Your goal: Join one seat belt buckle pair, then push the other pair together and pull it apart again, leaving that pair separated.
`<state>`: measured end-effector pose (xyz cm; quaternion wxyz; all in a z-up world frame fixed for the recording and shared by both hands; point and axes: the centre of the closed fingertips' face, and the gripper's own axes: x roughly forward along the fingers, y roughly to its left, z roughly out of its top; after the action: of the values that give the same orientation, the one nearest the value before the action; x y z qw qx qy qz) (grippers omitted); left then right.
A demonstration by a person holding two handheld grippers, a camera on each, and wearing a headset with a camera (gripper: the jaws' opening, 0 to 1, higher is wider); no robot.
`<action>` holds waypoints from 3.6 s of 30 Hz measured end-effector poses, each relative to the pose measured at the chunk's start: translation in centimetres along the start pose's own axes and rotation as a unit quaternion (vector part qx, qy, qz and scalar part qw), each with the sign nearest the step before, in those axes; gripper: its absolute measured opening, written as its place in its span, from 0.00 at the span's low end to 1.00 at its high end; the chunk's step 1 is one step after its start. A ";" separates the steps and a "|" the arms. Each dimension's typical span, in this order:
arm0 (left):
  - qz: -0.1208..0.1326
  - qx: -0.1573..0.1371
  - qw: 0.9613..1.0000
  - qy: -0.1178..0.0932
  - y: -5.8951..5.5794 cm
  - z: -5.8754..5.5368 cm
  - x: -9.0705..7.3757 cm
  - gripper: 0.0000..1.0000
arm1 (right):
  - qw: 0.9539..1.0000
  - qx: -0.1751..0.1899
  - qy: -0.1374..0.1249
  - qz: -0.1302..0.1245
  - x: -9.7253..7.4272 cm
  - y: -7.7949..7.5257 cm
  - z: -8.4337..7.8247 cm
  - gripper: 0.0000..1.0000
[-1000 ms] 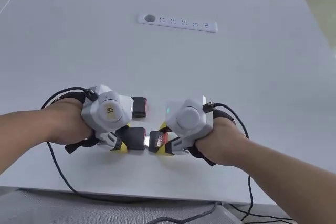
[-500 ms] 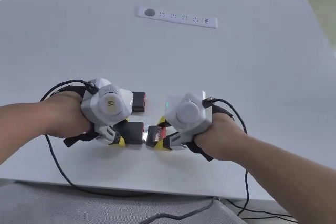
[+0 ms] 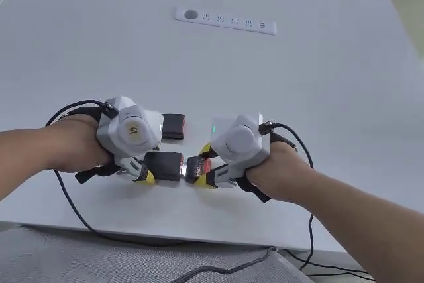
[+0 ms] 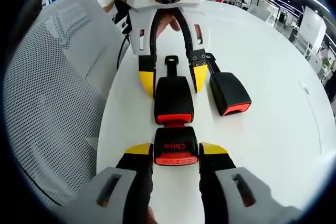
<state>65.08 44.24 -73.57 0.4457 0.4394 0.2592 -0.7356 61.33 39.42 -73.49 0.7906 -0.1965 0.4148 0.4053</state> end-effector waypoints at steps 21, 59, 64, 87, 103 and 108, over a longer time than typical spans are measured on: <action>0.034 -0.018 0.998 -0.044 2.4 2.5 -3.7 0.47 | 0.999 -0.012 -0.015 -0.041 -4.3 -1.9 0.9 0.35; 0.029 -0.014 0.999 -0.011 8.4 1.1 -0.1 0.48 | 0.995 0.021 0.062 -0.075 -8.4 -9.5 -10.5 0.32; 0.019 -0.008 1.000 0.002 8.3 0.6 0.6 0.47 | 0.995 0.017 0.069 -0.064 -7.6 -9.5 -11.0 0.32; -0.011 -0.002 1.000 0.013 8.3 0.7 1.2 0.36 | 0.997 -0.003 0.075 -0.019 -6.7 -9.6 -10.9 0.33; -0.004 -0.018 1.000 0.018 8.4 0.6 1.2 0.35 | 0.997 -0.007 0.074 -0.018 -6.6 -9.1 -9.8 0.32; -0.004 -0.019 1.000 0.021 8.3 0.6 1.1 0.35 | 0.997 -0.017 0.067 -0.023 -6.1 -8.9 -8.9 0.32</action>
<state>71.90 39.36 -74.18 0.4451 0.4455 0.2841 -0.7230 62.09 25.46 -73.86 0.7665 -0.2461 0.4556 0.3799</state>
